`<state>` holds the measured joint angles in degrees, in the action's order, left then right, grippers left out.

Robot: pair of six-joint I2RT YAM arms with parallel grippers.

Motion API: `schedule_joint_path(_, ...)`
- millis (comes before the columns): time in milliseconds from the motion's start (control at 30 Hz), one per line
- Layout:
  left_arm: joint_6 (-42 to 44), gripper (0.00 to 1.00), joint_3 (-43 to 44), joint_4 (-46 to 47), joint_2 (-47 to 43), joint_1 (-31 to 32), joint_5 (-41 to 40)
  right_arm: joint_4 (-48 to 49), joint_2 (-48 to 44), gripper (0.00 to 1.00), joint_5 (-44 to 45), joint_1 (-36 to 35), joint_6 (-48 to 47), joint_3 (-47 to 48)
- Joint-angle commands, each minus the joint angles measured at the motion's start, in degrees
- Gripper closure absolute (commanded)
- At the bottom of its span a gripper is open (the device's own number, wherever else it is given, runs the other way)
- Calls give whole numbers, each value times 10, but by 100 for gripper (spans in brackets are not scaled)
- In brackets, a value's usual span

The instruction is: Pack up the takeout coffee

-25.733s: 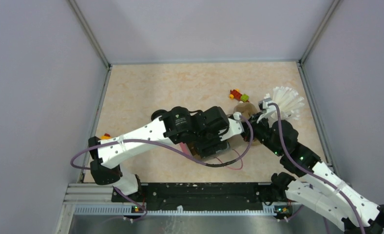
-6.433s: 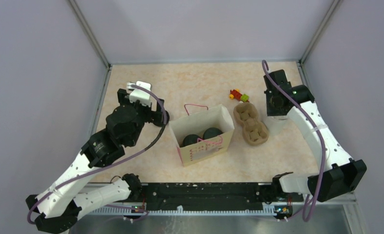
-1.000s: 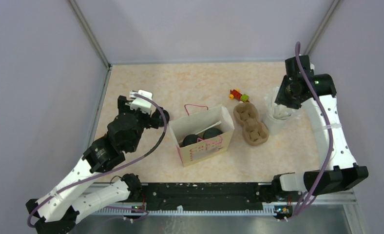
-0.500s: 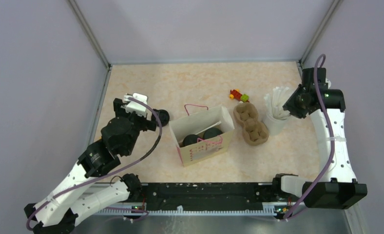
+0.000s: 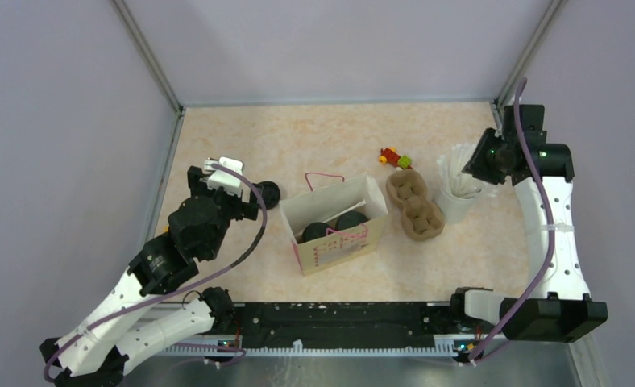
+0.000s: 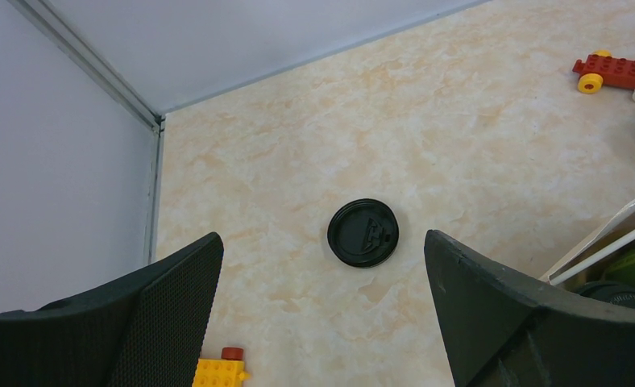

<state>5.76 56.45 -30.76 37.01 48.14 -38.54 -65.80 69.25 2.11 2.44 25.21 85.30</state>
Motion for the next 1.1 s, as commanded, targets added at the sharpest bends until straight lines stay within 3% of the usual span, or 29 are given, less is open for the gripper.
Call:
schedule_joint_path(0, -13, 1, -1, 10, 0, 0, -1, 16, 9, 69, -41, 3, -44, 10)
schedule_joint_path(533, -18, 1, 10, -7, -1, -1, -1, 53, 11, 72, -42, 3, -67, -44)
schedule_joint_path(833, -14, 1, 10, -7, 2, -1, -1, 63, 14, 82, -30, 3, -71, -51)
schedule_joint_path(1067, -12, 1, 8, -7, 0, 0, -4, 57, 14, 99, 2, 3, -75, -36)
